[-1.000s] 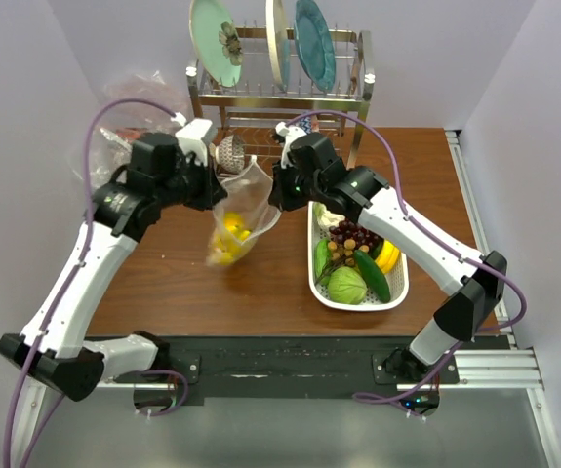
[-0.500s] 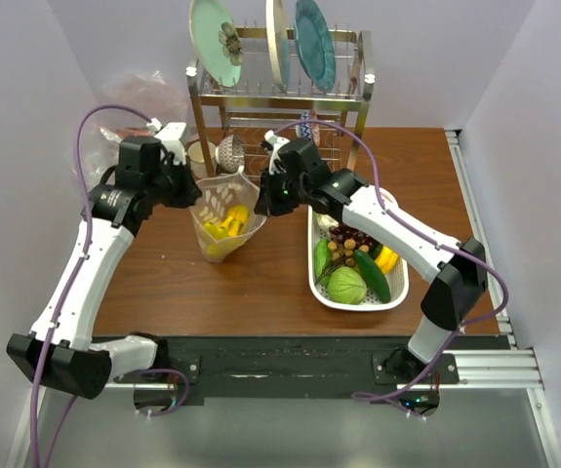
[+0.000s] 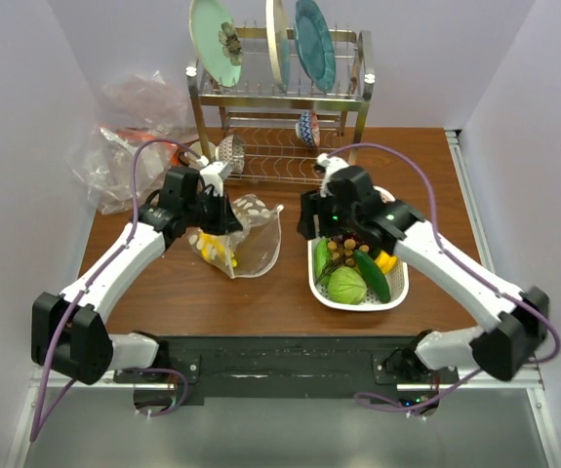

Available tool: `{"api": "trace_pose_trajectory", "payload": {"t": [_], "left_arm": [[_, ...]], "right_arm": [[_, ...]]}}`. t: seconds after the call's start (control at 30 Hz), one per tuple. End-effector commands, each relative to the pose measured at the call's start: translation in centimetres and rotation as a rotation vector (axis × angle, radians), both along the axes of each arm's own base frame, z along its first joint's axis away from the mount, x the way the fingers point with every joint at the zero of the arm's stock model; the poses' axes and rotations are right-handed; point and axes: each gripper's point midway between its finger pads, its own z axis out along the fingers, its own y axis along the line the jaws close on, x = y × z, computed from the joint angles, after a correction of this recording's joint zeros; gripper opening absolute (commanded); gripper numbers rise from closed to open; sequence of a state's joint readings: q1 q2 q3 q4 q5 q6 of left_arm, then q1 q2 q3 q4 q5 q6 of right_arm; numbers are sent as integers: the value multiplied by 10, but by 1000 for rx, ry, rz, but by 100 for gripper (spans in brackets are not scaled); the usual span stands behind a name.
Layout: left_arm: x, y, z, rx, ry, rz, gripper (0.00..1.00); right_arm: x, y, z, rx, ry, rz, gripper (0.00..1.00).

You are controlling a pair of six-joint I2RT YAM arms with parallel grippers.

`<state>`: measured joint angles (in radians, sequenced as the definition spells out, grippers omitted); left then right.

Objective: Place the food in the zip-top bag and seal the zipper
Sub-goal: Adjust the zipper on the food storage bag.

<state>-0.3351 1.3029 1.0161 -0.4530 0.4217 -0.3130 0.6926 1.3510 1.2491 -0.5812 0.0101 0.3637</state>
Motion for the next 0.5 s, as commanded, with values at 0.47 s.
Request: {"api": "trace_pose_trajectory", "payload": {"t": [0.47], "left_arm": [[24,-27,80,-142,-306,-134,0]], "right_arm": [[85,-62,-19,-272,-89,-202,69]]}}
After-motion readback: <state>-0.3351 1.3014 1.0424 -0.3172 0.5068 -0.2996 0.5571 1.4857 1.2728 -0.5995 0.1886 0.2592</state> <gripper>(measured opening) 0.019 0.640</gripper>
